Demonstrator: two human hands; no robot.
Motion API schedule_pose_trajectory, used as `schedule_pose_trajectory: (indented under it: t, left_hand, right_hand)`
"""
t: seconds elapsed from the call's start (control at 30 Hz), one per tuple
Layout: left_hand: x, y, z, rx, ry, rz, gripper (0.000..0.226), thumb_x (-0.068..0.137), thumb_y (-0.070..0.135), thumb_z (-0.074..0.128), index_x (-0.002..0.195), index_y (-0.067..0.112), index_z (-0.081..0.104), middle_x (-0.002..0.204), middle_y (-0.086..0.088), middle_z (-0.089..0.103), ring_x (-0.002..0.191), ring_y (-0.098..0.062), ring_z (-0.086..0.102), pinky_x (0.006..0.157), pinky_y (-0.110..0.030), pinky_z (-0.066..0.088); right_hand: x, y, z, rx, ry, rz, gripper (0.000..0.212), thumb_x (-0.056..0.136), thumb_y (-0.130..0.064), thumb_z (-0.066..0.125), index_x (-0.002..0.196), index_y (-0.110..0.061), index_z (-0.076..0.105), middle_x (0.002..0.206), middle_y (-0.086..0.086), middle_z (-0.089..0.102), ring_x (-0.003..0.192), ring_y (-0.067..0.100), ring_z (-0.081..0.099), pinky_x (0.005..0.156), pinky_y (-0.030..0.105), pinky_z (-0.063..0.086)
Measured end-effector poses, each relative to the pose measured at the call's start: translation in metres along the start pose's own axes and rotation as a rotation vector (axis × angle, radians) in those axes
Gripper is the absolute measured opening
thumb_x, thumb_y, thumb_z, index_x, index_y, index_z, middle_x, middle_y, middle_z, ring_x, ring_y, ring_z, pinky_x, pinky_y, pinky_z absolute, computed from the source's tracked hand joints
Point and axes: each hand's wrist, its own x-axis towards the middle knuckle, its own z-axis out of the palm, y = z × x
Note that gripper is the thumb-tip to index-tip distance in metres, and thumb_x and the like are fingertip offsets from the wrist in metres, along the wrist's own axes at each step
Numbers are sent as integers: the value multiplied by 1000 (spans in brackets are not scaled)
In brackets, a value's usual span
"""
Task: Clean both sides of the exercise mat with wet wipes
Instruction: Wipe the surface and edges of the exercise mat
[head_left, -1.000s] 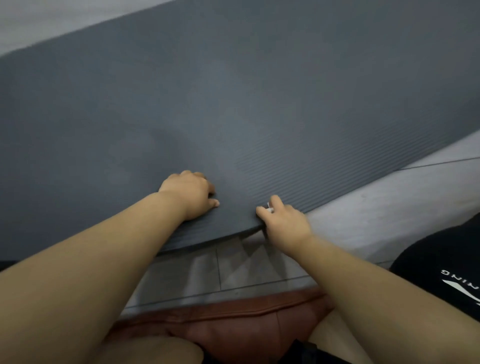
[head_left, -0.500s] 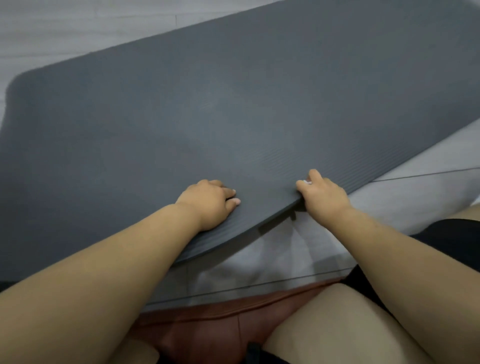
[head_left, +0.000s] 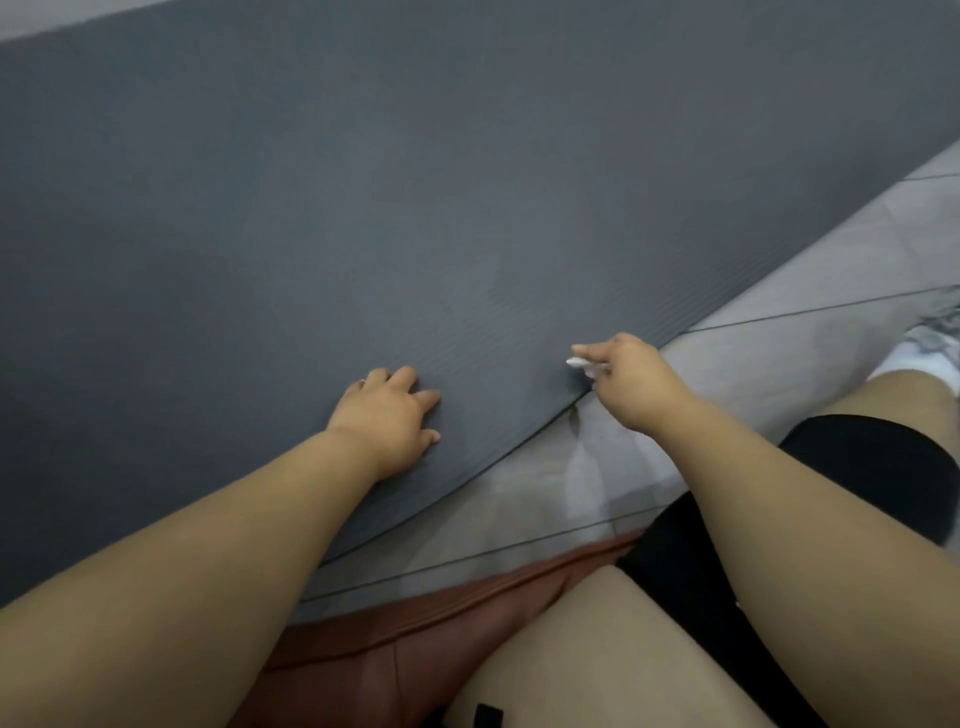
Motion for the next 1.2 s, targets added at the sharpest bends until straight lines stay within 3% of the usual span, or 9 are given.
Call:
schedule_pose_trajectory:
  t: [0.2, 0.37, 0.6, 0.7, 0.8, 0.87, 0.93, 1.03, 1.2]
  left_hand:
    - [10, -1, 2, -22, 67, -49, 75, 85, 58, 54, 145, 23, 26, 139, -1, 28, 125, -25, 32, 99, -38, 39]
    - [14, -7, 3, -15, 120, -27, 78, 80, 65, 54, 143, 26, 30, 136, 2, 31, 122, -22, 34, 94, -36, 40]
    - [18, -20, -2, -65, 140, 17, 64, 83, 58, 56, 139, 31, 40, 132, 3, 38, 121, -21, 37, 94, -36, 40]
    - [18, -31, 1, -130, 158, 35, 53, 88, 42, 56, 138, 26, 45, 131, 0, 40, 121, -23, 40, 96, -40, 43]
    - [19, -47, 2, -126, 194, 0, 55, 87, 39, 59, 138, 23, 45, 136, -4, 37, 125, -26, 35, 101, -44, 39]
    - [19, -55, 2, -101, 194, -55, 62, 86, 48, 59, 141, 25, 42, 144, -4, 31, 130, -28, 28, 108, -43, 31]
    - [19, -58, 2, -111, 178, -91, 66, 84, 52, 58, 142, 26, 40, 148, -3, 29, 133, -28, 26, 110, -42, 28]
    - [21, -54, 2, -95, 169, -98, 65, 84, 54, 58, 142, 29, 40, 148, -1, 29, 133, -27, 26, 107, -41, 28]
    - [23, -58, -6, -135, 143, -106, 65, 79, 57, 62, 137, 32, 46, 142, 3, 34, 128, -25, 31, 107, -40, 30]
  right_hand:
    - [21, 14, 12, 23, 206, 180, 36, 91, -35, 58, 115, -9, 56, 105, 14, 65, 105, 31, 56, 86, 34, 45]
    - [28, 9, 43, -85, 218, 196, 26, 94, -29, 50, 111, -9, 56, 113, 17, 58, 105, 35, 53, 85, 37, 40]
    - [-17, -46, 88, -227, -3, -290, 24, 92, -21, 51, 113, -9, 55, 111, 14, 55, 100, 34, 55, 78, 37, 40]
    - [-44, -64, 104, -198, -120, -614, 26, 67, -9, 76, 89, -6, 62, 79, 13, 59, 62, 32, 61, 49, 29, 45]
    - [-29, -55, 98, -223, -66, -624, 29, 49, -7, 81, 71, -10, 62, 66, 9, 58, 46, 27, 59, 36, 21, 37]
    - [2, -37, 77, -250, 124, -435, 19, 65, -4, 68, 84, -7, 64, 82, 15, 61, 64, 32, 64, 48, 29, 47]
    - [30, -5, 50, -271, 229, -86, 23, 89, -10, 51, 110, -6, 58, 112, 19, 56, 98, 36, 58, 79, 36, 46]
    - [43, 24, 27, -201, 286, 240, 29, 94, -21, 49, 120, -8, 52, 121, 21, 51, 110, 38, 51, 88, 37, 40]
    - [12, -37, 82, -181, 102, -262, 22, 91, -15, 51, 111, -8, 58, 108, 17, 60, 98, 33, 58, 77, 33, 45]
